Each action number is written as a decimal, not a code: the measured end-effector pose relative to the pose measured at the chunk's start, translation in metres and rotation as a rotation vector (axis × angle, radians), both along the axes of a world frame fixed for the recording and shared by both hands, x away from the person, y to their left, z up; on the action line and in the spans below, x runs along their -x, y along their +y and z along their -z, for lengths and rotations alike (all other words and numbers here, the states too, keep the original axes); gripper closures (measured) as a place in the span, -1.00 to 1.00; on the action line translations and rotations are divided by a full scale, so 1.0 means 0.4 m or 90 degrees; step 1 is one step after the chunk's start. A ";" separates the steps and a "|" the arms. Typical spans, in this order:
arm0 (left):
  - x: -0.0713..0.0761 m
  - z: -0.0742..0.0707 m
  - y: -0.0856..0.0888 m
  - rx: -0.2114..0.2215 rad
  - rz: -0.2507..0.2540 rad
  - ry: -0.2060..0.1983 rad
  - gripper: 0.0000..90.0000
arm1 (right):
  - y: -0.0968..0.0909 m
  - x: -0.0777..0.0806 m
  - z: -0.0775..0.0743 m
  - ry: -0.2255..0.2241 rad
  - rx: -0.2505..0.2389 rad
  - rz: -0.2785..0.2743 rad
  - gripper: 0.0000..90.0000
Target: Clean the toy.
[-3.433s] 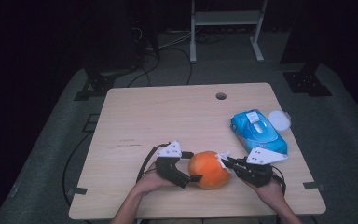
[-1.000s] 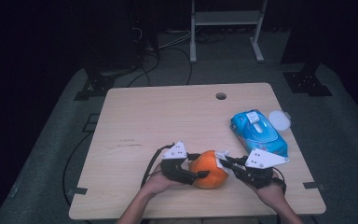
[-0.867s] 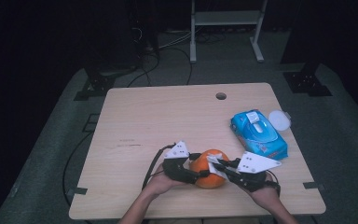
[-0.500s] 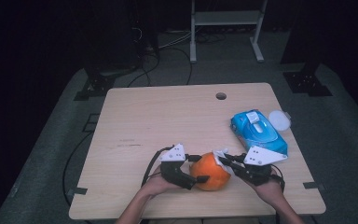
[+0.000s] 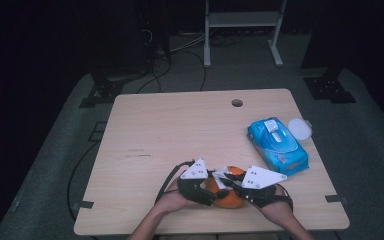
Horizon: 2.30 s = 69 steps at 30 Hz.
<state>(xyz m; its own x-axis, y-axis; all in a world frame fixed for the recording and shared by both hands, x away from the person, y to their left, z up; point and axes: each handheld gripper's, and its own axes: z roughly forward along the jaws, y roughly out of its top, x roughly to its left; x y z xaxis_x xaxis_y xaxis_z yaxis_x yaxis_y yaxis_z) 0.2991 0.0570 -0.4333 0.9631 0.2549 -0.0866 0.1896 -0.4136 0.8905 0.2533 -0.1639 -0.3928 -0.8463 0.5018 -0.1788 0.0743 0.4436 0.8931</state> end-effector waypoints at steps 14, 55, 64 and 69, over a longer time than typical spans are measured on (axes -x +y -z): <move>-0.029 0.011 0.018 0.031 -0.030 0.031 -0.34 | -0.190 -0.029 0.067 0.104 -0.083 0.092 0.88; -0.044 0.019 0.008 0.026 -0.039 0.048 -0.71 | -0.124 -0.049 0.023 0.061 -0.088 0.049 0.88; -0.024 0.010 -0.015 0.013 -0.049 -0.008 -0.14 | -0.128 -0.045 0.008 0.053 -0.102 0.062 0.88; -0.009 -0.008 -0.036 0.003 -0.053 -0.041 -0.07 | -0.045 -0.031 -0.015 0.019 -0.068 0.020 0.88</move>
